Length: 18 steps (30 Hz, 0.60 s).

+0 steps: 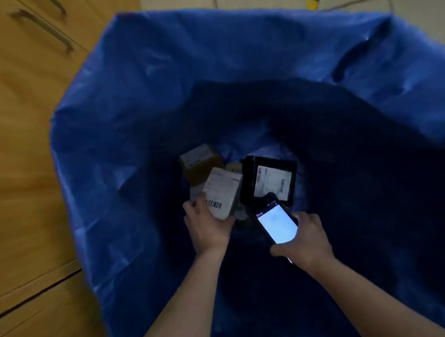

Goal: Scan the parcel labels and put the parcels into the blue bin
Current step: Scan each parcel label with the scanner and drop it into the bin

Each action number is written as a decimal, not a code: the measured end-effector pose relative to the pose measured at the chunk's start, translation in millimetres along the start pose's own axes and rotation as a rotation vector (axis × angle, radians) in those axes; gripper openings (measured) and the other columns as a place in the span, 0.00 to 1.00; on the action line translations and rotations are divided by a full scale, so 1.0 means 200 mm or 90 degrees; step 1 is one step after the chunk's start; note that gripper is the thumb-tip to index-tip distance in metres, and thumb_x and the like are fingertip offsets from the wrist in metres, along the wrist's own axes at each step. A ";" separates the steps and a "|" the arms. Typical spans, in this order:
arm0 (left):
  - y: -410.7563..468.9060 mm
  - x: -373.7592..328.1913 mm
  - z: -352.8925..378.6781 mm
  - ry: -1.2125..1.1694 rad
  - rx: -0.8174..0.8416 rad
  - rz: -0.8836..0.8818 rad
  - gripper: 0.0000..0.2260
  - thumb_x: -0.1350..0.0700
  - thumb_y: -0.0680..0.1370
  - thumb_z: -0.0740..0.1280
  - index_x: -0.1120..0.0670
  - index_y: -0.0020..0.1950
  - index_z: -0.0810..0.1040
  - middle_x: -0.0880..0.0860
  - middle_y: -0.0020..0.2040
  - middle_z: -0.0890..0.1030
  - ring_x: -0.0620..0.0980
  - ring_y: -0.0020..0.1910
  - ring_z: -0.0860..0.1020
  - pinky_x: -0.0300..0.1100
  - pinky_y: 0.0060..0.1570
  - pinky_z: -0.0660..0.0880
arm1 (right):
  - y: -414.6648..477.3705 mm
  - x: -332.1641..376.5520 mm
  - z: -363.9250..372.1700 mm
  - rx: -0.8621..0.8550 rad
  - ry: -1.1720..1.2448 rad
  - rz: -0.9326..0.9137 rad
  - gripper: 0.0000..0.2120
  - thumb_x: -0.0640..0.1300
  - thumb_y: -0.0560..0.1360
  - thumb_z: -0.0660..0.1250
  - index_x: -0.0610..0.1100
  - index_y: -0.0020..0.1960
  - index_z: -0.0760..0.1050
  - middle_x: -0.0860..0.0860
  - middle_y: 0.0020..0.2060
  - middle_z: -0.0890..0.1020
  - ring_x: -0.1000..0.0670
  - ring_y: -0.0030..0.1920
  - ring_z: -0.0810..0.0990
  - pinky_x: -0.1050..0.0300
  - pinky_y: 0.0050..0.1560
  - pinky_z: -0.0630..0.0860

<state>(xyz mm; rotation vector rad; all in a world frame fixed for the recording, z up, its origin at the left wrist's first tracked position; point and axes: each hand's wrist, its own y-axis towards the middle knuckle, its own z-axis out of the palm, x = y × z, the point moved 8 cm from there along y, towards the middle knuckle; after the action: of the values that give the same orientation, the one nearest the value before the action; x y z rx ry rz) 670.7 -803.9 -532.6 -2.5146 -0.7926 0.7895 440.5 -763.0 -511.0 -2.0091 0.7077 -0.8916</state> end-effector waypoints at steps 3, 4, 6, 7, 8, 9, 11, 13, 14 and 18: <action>0.16 0.08 0.16 -0.029 -0.001 -0.002 0.34 0.51 0.66 0.78 0.53 0.69 0.69 0.54 0.62 0.65 0.57 0.58 0.70 0.47 0.57 0.71 | 0.22 -0.02 0.09 0.008 -0.018 0.009 0.43 0.48 0.57 0.80 0.48 0.68 0.65 0.51 0.58 0.66 0.48 0.57 0.73 0.43 0.57 0.75; 0.19 0.11 0.20 -0.037 -0.002 0.000 0.35 0.51 0.66 0.78 0.53 0.69 0.68 0.54 0.62 0.65 0.57 0.58 0.70 0.48 0.59 0.71 | 0.27 -0.02 0.12 0.010 -0.023 0.009 0.43 0.47 0.57 0.80 0.47 0.68 0.65 0.50 0.59 0.66 0.47 0.57 0.73 0.44 0.58 0.75; 0.24 0.15 0.27 -0.041 0.009 -0.002 0.36 0.52 0.66 0.79 0.52 0.70 0.66 0.54 0.62 0.63 0.56 0.60 0.69 0.48 0.63 0.71 | 0.36 -0.03 0.15 0.015 -0.028 0.005 0.42 0.47 0.57 0.80 0.47 0.68 0.66 0.50 0.59 0.67 0.47 0.57 0.73 0.43 0.58 0.74; 0.26 0.17 0.30 -0.036 0.023 -0.009 0.37 0.52 0.66 0.79 0.52 0.71 0.65 0.54 0.63 0.62 0.56 0.62 0.68 0.48 0.65 0.69 | 0.38 -0.03 0.16 0.018 -0.029 0.004 0.42 0.47 0.57 0.80 0.48 0.67 0.66 0.50 0.59 0.67 0.47 0.57 0.73 0.43 0.59 0.74; 0.26 0.19 0.33 -0.025 0.043 -0.021 0.39 0.52 0.66 0.79 0.52 0.72 0.63 0.54 0.64 0.60 0.56 0.64 0.66 0.47 0.67 0.68 | 0.40 -0.02 0.17 0.020 -0.030 0.003 0.41 0.47 0.57 0.80 0.48 0.67 0.66 0.50 0.59 0.67 0.47 0.57 0.74 0.43 0.59 0.74; 0.26 0.21 0.35 -0.010 0.065 -0.034 0.41 0.52 0.66 0.79 0.51 0.73 0.61 0.54 0.66 0.58 0.56 0.65 0.64 0.47 0.68 0.66 | 0.40 -0.02 0.17 0.021 -0.031 0.001 0.41 0.47 0.57 0.80 0.48 0.66 0.67 0.50 0.59 0.67 0.47 0.56 0.74 0.43 0.59 0.74; 0.24 0.23 0.37 0.028 0.099 -0.056 0.43 0.50 0.67 0.78 0.48 0.75 0.56 0.54 0.69 0.54 0.56 0.68 0.59 0.49 0.69 0.64 | 0.38 -0.01 0.15 0.021 -0.031 -0.002 0.40 0.46 0.57 0.80 0.48 0.66 0.67 0.50 0.58 0.67 0.47 0.57 0.74 0.44 0.59 0.74; 0.19 0.22 0.34 0.059 0.116 -0.057 0.43 0.49 0.69 0.76 0.47 0.76 0.54 0.54 0.71 0.52 0.57 0.69 0.56 0.49 0.69 0.62 | 0.33 0.00 0.13 0.023 -0.019 -0.003 0.41 0.45 0.57 0.80 0.48 0.67 0.67 0.50 0.59 0.67 0.47 0.58 0.73 0.43 0.61 0.73; 0.17 0.20 0.31 0.068 0.119 -0.050 0.42 0.49 0.69 0.76 0.47 0.76 0.54 0.54 0.72 0.51 0.57 0.70 0.56 0.49 0.68 0.62 | 0.29 0.00 0.11 0.022 -0.010 -0.004 0.41 0.44 0.57 0.80 0.47 0.67 0.67 0.50 0.59 0.67 0.47 0.58 0.73 0.43 0.61 0.72; 0.06 0.07 0.14 0.097 0.117 -0.020 0.40 0.48 0.71 0.74 0.48 0.77 0.55 0.54 0.74 0.51 0.57 0.71 0.56 0.50 0.67 0.65 | 0.06 0.04 -0.02 0.006 0.009 -0.006 0.39 0.44 0.57 0.78 0.50 0.65 0.67 0.55 0.54 0.63 0.48 0.58 0.73 0.43 0.61 0.72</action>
<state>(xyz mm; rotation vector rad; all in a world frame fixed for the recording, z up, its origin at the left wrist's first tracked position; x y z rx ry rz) 667.6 -798.0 -566.4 -2.3603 -0.6734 0.6212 439.5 -776.8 -517.2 -2.0015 0.7012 -0.9131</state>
